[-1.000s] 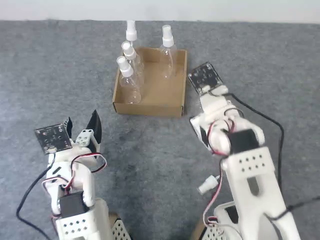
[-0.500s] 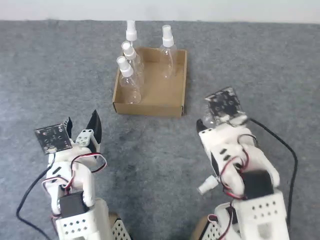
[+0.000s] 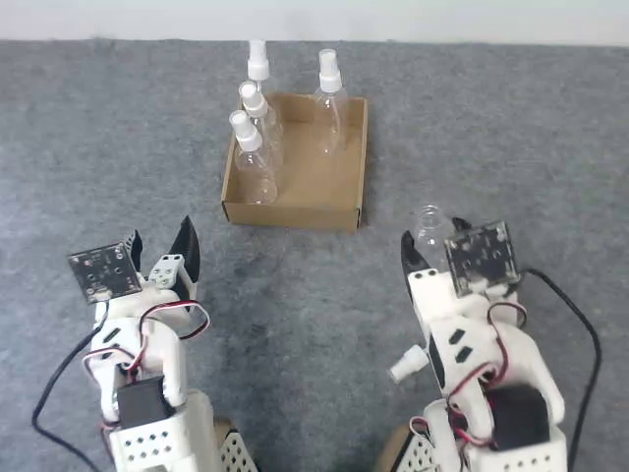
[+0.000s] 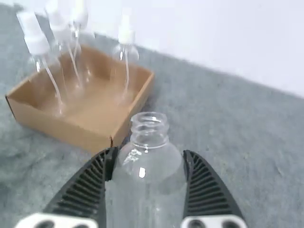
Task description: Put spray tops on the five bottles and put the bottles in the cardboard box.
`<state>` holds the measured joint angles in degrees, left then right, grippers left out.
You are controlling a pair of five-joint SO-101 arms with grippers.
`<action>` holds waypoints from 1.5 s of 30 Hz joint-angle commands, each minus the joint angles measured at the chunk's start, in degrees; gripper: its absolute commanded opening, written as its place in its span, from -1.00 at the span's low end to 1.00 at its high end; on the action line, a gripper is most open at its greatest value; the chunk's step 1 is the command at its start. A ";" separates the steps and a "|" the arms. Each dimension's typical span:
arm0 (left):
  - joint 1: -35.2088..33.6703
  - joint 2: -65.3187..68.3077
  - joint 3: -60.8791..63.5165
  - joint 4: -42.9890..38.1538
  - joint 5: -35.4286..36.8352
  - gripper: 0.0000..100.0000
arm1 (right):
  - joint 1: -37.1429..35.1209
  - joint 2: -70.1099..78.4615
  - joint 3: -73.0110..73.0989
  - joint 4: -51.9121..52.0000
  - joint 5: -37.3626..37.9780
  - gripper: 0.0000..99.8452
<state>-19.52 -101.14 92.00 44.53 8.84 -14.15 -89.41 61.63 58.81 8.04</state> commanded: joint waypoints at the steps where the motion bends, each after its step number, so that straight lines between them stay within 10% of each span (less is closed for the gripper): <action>1: 0.18 -0.88 -0.75 -1.58 -0.53 -0.53 | 1.01 -4.62 -0.18 -0.92 -0.62 -0.93; 26: 10.46 -0.88 -3.47 -0.09 -0.44 -0.53 | 7.78 -14.81 1.85 -0.48 -3.08 -0.93; 45: 42.11 -0.35 -10.68 13.19 -6.07 -0.52 | 15.60 -14.81 -1.76 1.63 -5.80 -0.93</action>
<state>18.64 -101.14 84.70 57.54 3.65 -1.32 -104.09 64.09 60.75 4.00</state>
